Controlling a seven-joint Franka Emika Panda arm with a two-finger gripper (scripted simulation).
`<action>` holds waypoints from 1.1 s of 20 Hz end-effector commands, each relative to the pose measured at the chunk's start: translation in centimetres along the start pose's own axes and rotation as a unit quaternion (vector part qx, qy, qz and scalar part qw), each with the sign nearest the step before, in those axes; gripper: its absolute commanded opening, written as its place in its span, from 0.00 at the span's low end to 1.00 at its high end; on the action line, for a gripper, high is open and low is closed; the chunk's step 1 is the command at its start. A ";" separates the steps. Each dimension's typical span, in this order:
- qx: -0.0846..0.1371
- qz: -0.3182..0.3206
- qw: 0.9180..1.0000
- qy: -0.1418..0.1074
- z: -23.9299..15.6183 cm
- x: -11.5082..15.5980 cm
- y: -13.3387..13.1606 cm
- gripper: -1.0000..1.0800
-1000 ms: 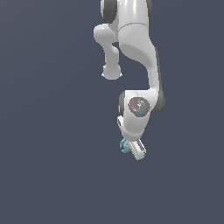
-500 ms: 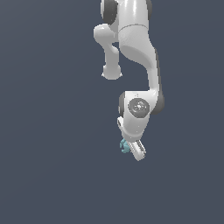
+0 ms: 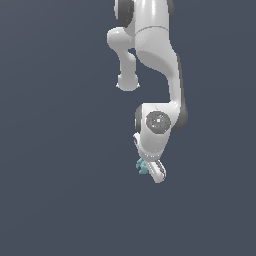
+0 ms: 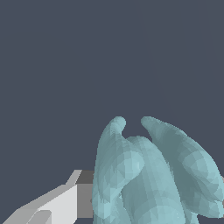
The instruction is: Pick up the object and move it to a goal position.
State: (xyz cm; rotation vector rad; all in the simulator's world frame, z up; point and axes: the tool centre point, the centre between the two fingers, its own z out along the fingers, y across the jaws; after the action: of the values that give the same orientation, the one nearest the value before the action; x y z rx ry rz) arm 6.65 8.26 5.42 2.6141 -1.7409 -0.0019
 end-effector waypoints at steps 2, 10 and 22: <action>0.001 0.000 1.000 0.000 -1.1 0.7 0.2 0.00; 0.001 0.000 1.000 0.000 -6.9 4.0 1.5 0.00; 0.001 0.001 1.000 0.000 -19.2 11.2 4.1 0.00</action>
State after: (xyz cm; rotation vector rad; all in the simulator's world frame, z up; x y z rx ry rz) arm 7.17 -2.70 23.02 2.6134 -1.7448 -0.0005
